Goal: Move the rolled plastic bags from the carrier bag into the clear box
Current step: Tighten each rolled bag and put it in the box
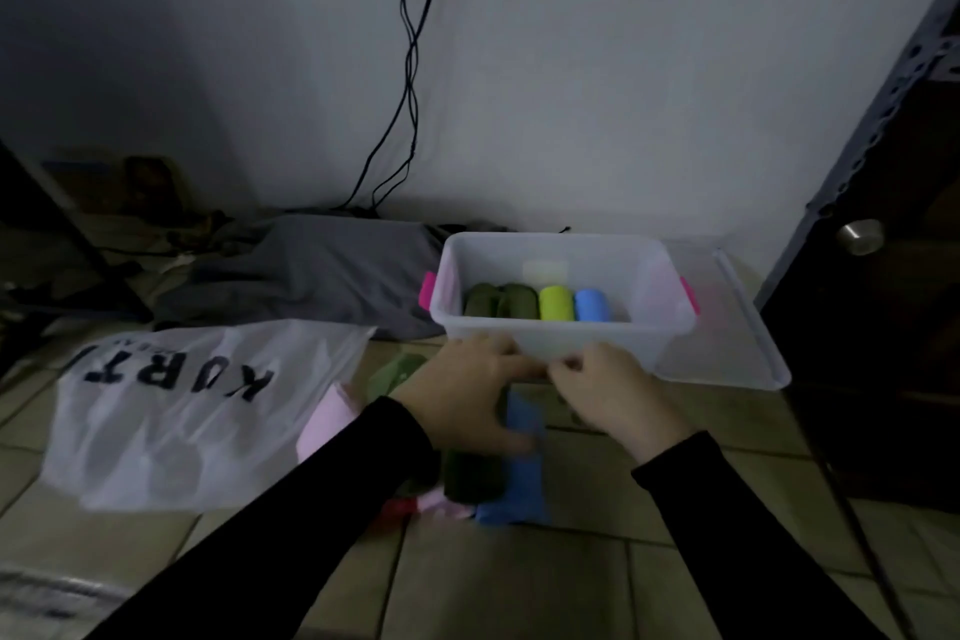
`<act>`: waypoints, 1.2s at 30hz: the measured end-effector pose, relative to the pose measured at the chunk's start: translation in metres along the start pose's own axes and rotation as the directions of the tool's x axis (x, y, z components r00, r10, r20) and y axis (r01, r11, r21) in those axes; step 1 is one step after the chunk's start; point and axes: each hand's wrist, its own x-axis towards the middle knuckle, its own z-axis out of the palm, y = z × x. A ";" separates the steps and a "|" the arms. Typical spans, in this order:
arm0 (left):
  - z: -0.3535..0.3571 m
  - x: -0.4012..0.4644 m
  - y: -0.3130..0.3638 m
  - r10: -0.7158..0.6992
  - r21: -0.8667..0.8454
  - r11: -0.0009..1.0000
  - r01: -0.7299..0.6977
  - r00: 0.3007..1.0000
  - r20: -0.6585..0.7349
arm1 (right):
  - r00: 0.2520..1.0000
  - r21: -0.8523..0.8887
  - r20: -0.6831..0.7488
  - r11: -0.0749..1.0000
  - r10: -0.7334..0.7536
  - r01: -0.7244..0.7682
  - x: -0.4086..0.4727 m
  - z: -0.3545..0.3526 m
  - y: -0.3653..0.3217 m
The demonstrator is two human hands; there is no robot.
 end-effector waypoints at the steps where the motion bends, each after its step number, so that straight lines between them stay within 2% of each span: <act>1: 0.004 -0.008 0.001 -0.015 0.088 0.996 0.008 0.996 0.086 | 0.990 -0.055 0.124 0.997 0.063 -0.056 0.000 0.014 0.001; 3: 0.013 -0.014 0.006 -0.050 0.226 0.974 0.012 0.986 0.161 | 0.959 -0.100 0.252 0.989 0.128 -0.106 0.000 0.033 0.006; 6: 0.015 -0.010 0.019 -0.100 0.380 0.925 0.014 0.973 0.206 | 0.938 -0.083 0.287 0.981 0.193 -0.176 -0.002 0.046 0.006; 9: 0.015 0.006 0.040 -0.211 0.531 0.847 0.006 0.921 0.326 | 0.905 -0.105 0.344 0.968 0.249 -0.226 -0.009 0.047 -0.001; 12: 0.023 0.019 0.046 -0.249 0.547 0.837 0.019 0.904 0.349 | 0.903 -0.067 0.327 0.960 0.277 -0.271 -0.017 0.047 0.000; 16: 0.030 0.019 0.033 -0.220 0.455 0.890 0.037 0.909 0.355 | 0.915 0.120 0.303 0.942 0.265 -0.312 -0.030 0.049 0.002; 18: 0.032 0.014 0.029 -0.152 0.390 0.920 0.036 0.950 0.273 | 0.936 0.169 0.251 0.941 0.247 -0.293 -0.036 0.048 0.001; 21: 0.029 0.004 0.025 -0.029 0.256 0.967 0.009 0.997 0.078 | 0.946 0.269 0.188 0.912 0.266 -0.310 -0.042 0.043 -0.004; 24: 0.022 -0.007 0.023 0.055 0.112 0.993 -0.041 0.990 -0.130 | 0.964 0.447 0.079 0.855 0.254 -0.262 -0.048 0.033 -0.013; 27: 0.017 -0.014 0.018 0.027 -0.145 0.987 -0.076 0.949 -0.315 | 0.966 0.506 -0.022 0.836 0.258 -0.211 -0.049 0.023 -0.022; 29: 0.011 -0.017 0.012 0.017 -0.297 0.943 -0.151 0.912 -0.410 | 0.942 0.639 -0.072 0.740 0.329 -0.210 -0.047 0.019 -0.030; 31: 0.004 -0.020 0.006 0.013 -0.419 0.884 -0.207 0.907 -0.422 | 0.939 0.867 0.007 0.466 0.345 -0.177 -0.046 0.016 -0.038; 33: 0.000 -0.022 -0.001 0.021 -0.496 0.834 -0.243 0.912 -0.411 | 0.952 0.959 0.125 0.211 0.278 -0.188 -0.047 0.015 -0.042; 34: -0.002 -0.024 -0.001 0.008 -0.548 0.799 -0.247 0.916 -0.401 | 0.956 0.967 0.177 0.140 0.233 -0.213 -0.048 0.015 -0.043; 36: -0.007 -0.027 -0.001 -0.026 -0.642 0.730 -0.234 0.929 -0.368 | 0.956 0.967 0.233 0.062 0.176 -0.247 -0.048 0.015 -0.044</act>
